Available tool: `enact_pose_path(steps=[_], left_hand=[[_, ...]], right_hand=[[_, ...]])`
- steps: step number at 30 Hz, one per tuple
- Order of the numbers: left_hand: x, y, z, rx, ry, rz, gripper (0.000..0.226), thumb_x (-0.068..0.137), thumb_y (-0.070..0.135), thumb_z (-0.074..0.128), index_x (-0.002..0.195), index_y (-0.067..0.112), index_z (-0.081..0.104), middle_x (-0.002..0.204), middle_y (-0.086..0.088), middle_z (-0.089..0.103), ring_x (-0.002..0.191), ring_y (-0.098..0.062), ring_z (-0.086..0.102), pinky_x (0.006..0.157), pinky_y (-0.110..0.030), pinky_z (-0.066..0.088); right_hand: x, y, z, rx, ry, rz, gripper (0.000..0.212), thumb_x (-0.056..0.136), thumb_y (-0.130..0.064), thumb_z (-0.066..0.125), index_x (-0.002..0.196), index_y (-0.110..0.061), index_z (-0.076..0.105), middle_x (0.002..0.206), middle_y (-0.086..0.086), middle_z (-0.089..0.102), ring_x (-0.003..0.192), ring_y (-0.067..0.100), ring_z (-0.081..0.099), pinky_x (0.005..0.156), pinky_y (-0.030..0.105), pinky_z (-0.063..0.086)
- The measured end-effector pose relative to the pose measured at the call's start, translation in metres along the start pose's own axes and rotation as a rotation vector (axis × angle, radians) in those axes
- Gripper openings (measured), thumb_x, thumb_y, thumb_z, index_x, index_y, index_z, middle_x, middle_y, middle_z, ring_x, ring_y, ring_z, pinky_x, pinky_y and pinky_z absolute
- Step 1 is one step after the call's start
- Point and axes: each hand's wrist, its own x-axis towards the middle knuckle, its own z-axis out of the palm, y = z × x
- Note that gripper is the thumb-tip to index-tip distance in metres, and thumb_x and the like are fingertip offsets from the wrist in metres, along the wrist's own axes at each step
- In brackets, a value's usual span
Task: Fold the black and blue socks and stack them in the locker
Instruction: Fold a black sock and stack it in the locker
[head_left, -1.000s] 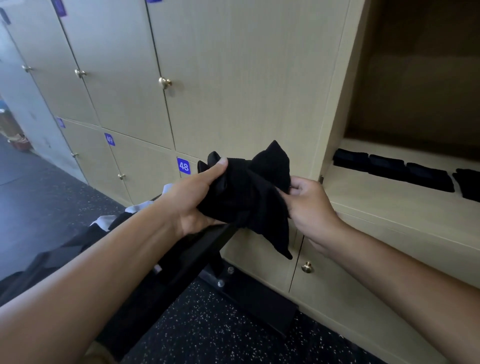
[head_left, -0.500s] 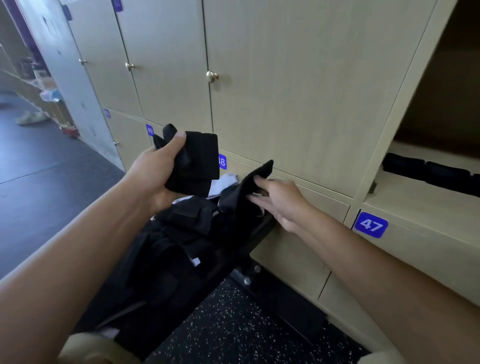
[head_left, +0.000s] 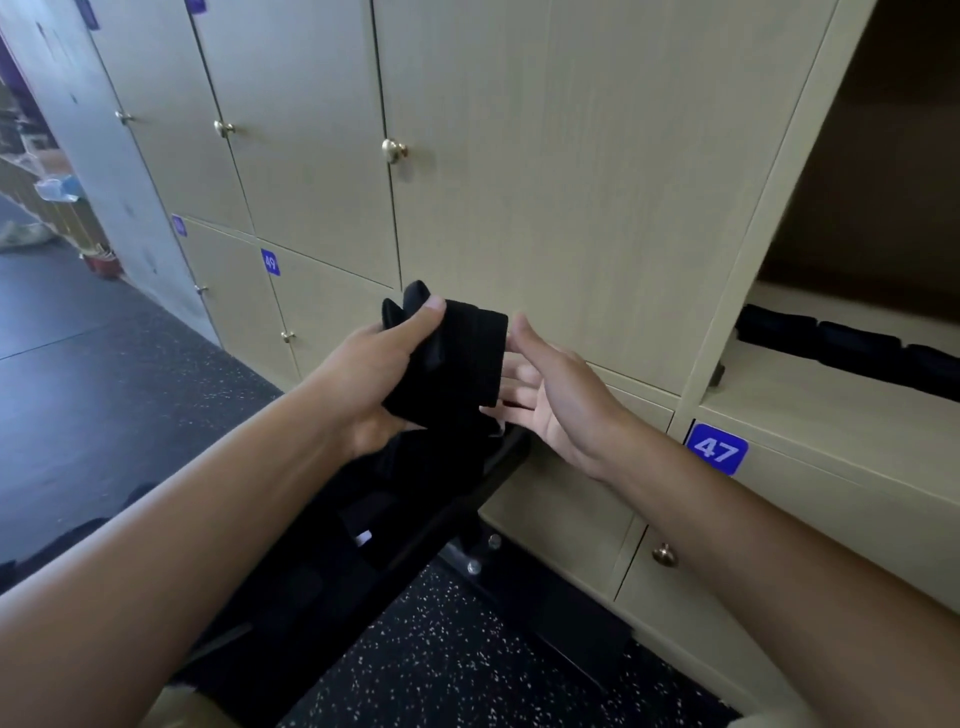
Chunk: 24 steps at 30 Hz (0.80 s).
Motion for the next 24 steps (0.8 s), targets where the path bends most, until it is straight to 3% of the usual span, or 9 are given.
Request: enact_pose_path(steps=[3,5,8,13,16,18,21,24], left_hand=[[0.0,-0.007,0.01,0.027,-0.058,-0.024,0.053,0.093,0.051,0.066,0.126,0.009,0.066,0.113,-0.013,0.076,0.098,-0.031,0.076,0.076,-0.044,0.062],[0.001,-0.011,0.015,0.049,-0.08,-0.041,0.054,0.091,0.053,0.067,0.124,0.01,0.067,0.112,-0.011,0.077,0.099,-0.029,0.076,0.082,-0.044,0.06],[0.005,-0.013,0.018,0.05,-0.083,-0.062,0.055,0.09,0.054,0.068,0.123,0.011,0.068,0.111,-0.009,0.077,0.098,-0.028,0.076,0.079,-0.044,0.061],[0.007,-0.014,0.026,0.031,-0.096,-0.08,0.032,0.096,0.043,0.065,0.114,0.017,0.071,0.111,-0.009,0.077,0.085,-0.024,0.077,0.066,-0.039,0.063],[0.006,-0.015,0.034,0.051,-0.094,-0.11,0.03,0.094,0.041,0.068,0.113,0.018,0.072,0.115,-0.012,0.076,0.09,-0.027,0.076,0.063,-0.042,0.061],[0.005,-0.015,0.041,0.091,-0.1,-0.129,0.029,0.093,0.042,0.071,0.11,0.018,0.074,0.117,-0.012,0.075,0.092,-0.028,0.075,0.063,-0.041,0.06],[-0.003,-0.014,0.055,0.089,-0.148,-0.18,0.04,0.084,0.05,0.077,0.108,0.018,0.077,0.116,-0.011,0.075,0.098,-0.028,0.075,0.077,-0.046,0.061],[-0.013,-0.013,0.075,0.053,-0.259,-0.207,0.055,0.075,0.06,0.076,0.107,0.015,0.077,0.106,-0.007,0.078,0.095,-0.023,0.076,0.082,-0.045,0.06]], right_hand=[[-0.012,-0.002,-0.007,-0.045,0.023,-0.036,0.033,0.101,-0.036,0.058,0.119,-0.009,0.067,0.114,0.012,0.075,0.101,0.024,0.071,0.094,0.041,0.058],[-0.016,-0.002,-0.016,-0.068,0.108,-0.055,0.026,0.1,-0.021,0.062,0.118,-0.002,0.066,0.109,0.012,0.075,0.094,0.021,0.072,0.086,0.036,0.061],[-0.023,-0.005,-0.033,-0.048,0.21,-0.058,0.026,0.099,-0.016,0.063,0.119,0.001,0.064,0.106,0.011,0.075,0.085,0.018,0.073,0.073,0.031,0.061],[-0.038,-0.014,-0.062,-0.086,0.379,-0.144,0.021,0.099,-0.018,0.064,0.112,-0.002,0.067,0.11,0.013,0.076,0.098,0.022,0.075,0.088,0.039,0.061],[-0.053,-0.021,-0.071,-0.183,0.5,-0.246,0.025,0.095,-0.027,0.07,0.11,-0.007,0.066,0.106,0.006,0.078,0.104,0.022,0.073,0.099,0.048,0.055],[-0.066,-0.029,-0.073,-0.265,0.56,-0.351,0.021,0.096,-0.024,0.07,0.106,-0.007,0.066,0.098,0.005,0.078,0.097,0.019,0.074,0.095,0.041,0.057],[-0.09,-0.043,-0.07,-0.431,0.567,-0.517,0.009,0.095,-0.015,0.069,0.092,-0.009,0.063,0.081,0.004,0.075,0.073,0.006,0.068,0.073,0.021,0.052],[-0.111,-0.047,-0.063,-0.552,0.441,-0.538,0.007,0.093,-0.01,0.071,0.09,-0.013,0.065,0.085,-0.002,0.076,0.079,0.007,0.072,0.075,0.017,0.054]])
